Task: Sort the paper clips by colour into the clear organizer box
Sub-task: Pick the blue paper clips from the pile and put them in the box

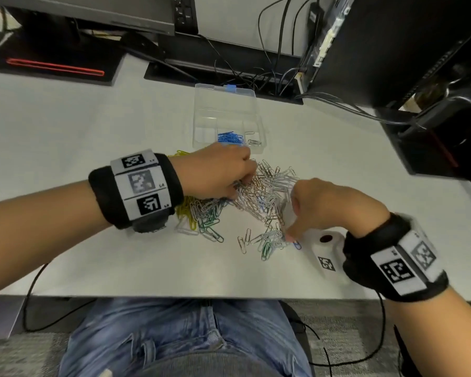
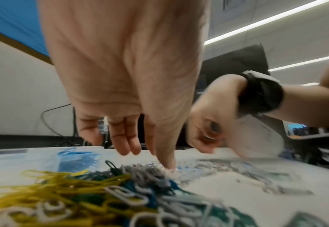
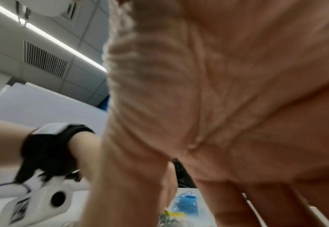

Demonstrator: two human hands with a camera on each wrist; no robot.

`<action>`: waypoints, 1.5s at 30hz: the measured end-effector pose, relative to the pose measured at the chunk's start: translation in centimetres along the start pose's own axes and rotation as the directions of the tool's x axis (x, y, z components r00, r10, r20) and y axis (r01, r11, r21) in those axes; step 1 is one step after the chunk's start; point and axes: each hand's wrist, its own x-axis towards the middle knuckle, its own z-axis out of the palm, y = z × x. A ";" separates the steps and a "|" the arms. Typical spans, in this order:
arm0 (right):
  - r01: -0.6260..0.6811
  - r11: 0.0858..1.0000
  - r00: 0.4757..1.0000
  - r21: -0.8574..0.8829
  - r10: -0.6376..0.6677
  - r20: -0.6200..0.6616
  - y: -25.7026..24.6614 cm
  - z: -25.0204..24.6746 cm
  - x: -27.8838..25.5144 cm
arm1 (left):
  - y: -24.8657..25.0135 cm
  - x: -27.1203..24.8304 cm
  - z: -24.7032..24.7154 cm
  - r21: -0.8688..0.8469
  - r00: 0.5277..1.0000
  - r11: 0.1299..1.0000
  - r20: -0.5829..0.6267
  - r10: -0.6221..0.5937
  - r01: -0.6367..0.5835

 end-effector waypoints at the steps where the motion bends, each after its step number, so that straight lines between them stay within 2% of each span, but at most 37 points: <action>1: -0.014 0.999 0.999 -0.031 0.015 0.042 0.2 0.4 -0.3 | -0.4 -0.1 -0.3 -0.058 1.000 0.998 -0.020 -0.019 0.018; 4: -0.023 0.998 0.995 -0.062 0.029 0.092 0.2 1.1 -0.1 | -1.5 -0.6 -1.2 -0.192 0.998 0.980 -0.019 -0.056 0.051; 8: 0.012 0.998 1.000 0.060 -0.014 0.018 -0.2 0.2 2.2 | -2.3 -1.5 -1.6 -0.275 0.993 0.955 0.077 -0.092 0.110; 14: 0.100 0.990 0.981 0.098 -0.082 -0.174 -1.5 -1.2 5.2 | -1.9 -1.5 -0.6 -0.186 0.987 0.971 0.092 -0.133 0.149; 17: 0.152 0.976 0.972 0.155 -0.119 -0.204 -1.4 -1.5 5.7 | -1.8 -1.0 -0.3 -0.101 0.981 0.981 0.120 -0.155 0.167; 19: 0.180 0.962 0.966 0.206 -0.133 -0.224 -0.9 -1.7 5.6 | -2.1 -1.0 -0.4 -0.072 0.985 0.985 0.079 -0.153 0.159; 21: 0.209 0.958 0.946 0.196 -0.147 -0.291 -0.5 -1.8 5.5 | -2.5 -1.1 -0.5 -0.105 0.990 0.985 0.025 -0.138 0.140; 23: 0.275 0.944 0.922 0.184 -0.204 -0.328 -0.4 -1.7 5.5 | -2.5 -1.2 -0.6 -0.164 0.995 0.982 0.057 -0.087 0.095; 25: 0.324 0.931 0.924 0.171 -0.272 -0.267 -0.8 -1.4 5.5 | -2.0 -1.2 -0.5 -0.184 0.991 0.981 0.130 -0.040 0.063; 27: 0.314 0.941 0.939 0.127 -0.287 -0.191 -1.1 -1.3 5.7 | -1.9 -1.0 -0.1 -0.163 0.989 0.985 0.145 -0.036 0.059; 29: 0.265 0.961 0.951 0.082 -0.246 -0.189 -0.8 -1.4 6.0 | -2.3 -1.0 0.0 -0.141 0.991 0.986 0.108 -0.073 0.088; 31: 0.233 0.971 0.947 0.058 -0.212 -0.243 -0.6 -1.7 6.1 | -2.9 -1.1 -0.4 -0.158 0.991 0.979 0.053 -0.121 0.128; 33: 0.292 0.954 0.917 0.061 -0.262 -0.300 -0.9 -1.8 6.1 | -3.5 -1.4 -0.9 -0.195 0.988 0.969 0.003 -0.155 0.152; 35: 0.411 0.906 0.877 0.104 -0.361 -0.316 -2.1 -1.8 5.6 | -3.8 -1.6 -1.3 -0.216 0.987 0.964 0.001 -0.159 0.156; 38: 0.526 0.844 0.840 0.105 -0.496 -0.222 -3.8 -1.2 5.3 | -3.7 -1.7 -0.9 -0.163 0.987 0.974 0.072 -0.146 0.156; 41: 0.479 0.877 0.872 0.019 -0.474 -0.122 -4.2 -0.9 5.5 | -4.1 -1.9 -0.2 -0.101 0.977 0.975 0.094 -0.189 0.198; 43: 0.420 0.907 0.896 -0.009 -0.417 -0.155 -3.7 -1.0 5.6 | -4.7 -2.2 -0.3 -0.074 0.973 0.970 0.056 -0.226 0.229; 45: 0.390 0.920 0.896 -0.023 -0.385 -0.223 -3.4 -1.2 5.6 | -5.0 -2.5 -0.6 -0.102 0.971 0.966 0.019 -0.237 0.238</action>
